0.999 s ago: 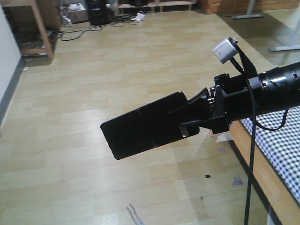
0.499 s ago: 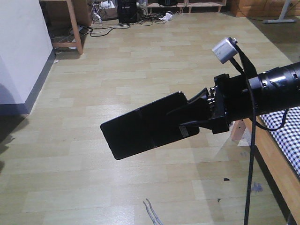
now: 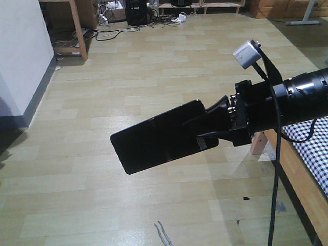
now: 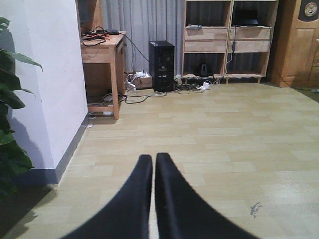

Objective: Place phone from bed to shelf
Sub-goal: 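Hold the phone in the right gripper while the base turns away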

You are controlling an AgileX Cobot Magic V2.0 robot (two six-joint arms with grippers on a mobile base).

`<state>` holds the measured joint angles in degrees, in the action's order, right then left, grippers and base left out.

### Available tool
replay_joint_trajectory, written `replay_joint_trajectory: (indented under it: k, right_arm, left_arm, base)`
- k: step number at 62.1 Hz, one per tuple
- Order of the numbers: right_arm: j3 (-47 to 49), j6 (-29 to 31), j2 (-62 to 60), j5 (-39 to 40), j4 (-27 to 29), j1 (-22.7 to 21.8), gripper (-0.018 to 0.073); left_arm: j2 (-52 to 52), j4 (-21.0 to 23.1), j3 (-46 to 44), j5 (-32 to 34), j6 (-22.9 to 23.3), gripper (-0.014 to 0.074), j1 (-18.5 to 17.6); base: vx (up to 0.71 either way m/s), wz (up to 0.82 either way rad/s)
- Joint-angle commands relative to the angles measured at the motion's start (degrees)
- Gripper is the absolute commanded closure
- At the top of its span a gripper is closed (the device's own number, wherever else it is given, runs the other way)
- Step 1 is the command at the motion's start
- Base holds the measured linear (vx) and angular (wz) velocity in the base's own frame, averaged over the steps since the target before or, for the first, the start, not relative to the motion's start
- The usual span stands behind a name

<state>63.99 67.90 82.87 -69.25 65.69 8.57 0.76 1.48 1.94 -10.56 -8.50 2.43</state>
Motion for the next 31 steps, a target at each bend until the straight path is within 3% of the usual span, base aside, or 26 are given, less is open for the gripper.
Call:
replay_joint_trajectory:
  k: [1,31]
  right_arm:
    - [1.5,0.0,-2.0,-4.5,5.0,-0.1,0.0561]
    - [1.5,0.0,-2.0,-4.5,5.0,-0.1,0.0561]
  left_arm:
    - [0.8,0.5,-1.2,4.1,0.3,0.0595,-0.2]
    - [0.8,0.5,-1.2,4.1,0.3,0.0595,-0.2]
  base:
    - [0.08,-0.03]
    - [0.15,0.04]
